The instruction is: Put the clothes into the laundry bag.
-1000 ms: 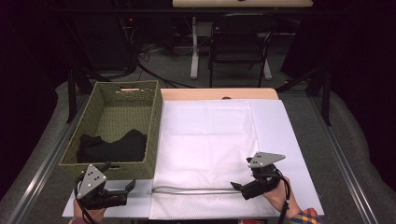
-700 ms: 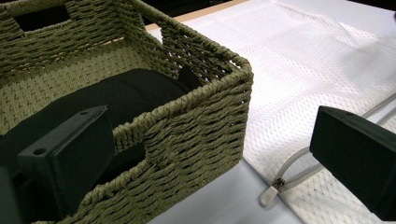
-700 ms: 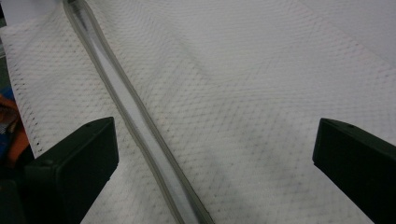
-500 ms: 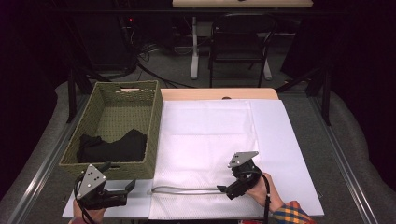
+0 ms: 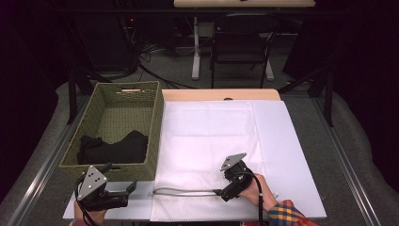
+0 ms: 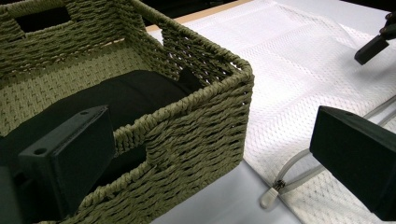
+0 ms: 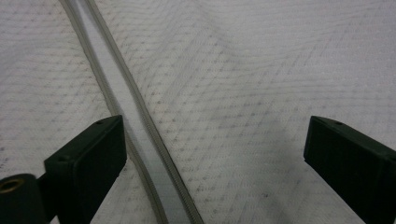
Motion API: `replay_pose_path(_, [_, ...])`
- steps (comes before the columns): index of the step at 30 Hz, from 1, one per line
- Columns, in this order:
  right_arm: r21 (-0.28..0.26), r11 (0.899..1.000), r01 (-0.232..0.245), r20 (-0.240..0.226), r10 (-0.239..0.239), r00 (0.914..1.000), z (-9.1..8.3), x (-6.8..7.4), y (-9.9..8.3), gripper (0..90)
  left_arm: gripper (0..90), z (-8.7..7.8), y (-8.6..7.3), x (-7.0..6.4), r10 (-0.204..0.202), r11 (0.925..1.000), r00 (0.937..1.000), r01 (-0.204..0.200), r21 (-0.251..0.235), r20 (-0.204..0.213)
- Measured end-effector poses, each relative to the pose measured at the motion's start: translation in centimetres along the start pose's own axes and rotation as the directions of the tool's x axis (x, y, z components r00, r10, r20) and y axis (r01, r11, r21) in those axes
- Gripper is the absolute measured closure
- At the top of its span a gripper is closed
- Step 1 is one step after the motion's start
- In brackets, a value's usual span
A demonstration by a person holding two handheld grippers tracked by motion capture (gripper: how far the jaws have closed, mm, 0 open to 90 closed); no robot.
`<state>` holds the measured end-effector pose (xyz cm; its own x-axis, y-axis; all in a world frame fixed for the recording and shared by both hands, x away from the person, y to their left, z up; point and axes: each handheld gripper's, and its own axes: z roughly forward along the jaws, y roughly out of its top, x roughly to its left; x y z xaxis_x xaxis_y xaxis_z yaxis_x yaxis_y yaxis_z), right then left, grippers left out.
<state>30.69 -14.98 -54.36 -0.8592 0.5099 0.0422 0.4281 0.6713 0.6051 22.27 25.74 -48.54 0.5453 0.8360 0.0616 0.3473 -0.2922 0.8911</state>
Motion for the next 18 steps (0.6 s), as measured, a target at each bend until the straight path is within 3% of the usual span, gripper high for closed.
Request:
replay_pose_path(4, [0.002,1.0,-0.008,0.006,0.008,0.9999,0.41,0.12,0.12,9.5,0.0,-0.04,0.02,-0.01,0.001,1.0,1.0,-0.001,-0.002,0.002])
replay_pose_path(7, [0.019,1.0,0.019,0.007,-0.019,0.9998,0.86,0.52,0.38,14.4,0.0,-0.05,0.03,0.06,-0.002,1.0,1.0,0.002,-0.005,0.007])
replay_pose_path(13, [0.033,0.999,0.021,0.034,-0.022,0.9992,1.09,0.67,0.31,30.3,0.0,-0.1,0.03,0.04,-0.005,1.0,1.0,0.005,-0.008,0.008])
replay_pose_path(18, [0.031,0.999,0.033,0.029,-0.034,0.999,1.07,0.9,0.45,38.9,0.0,-0.18,0.02,0.05,-0.011,0.9999,0.9999,0.011,-0.01,0.005])
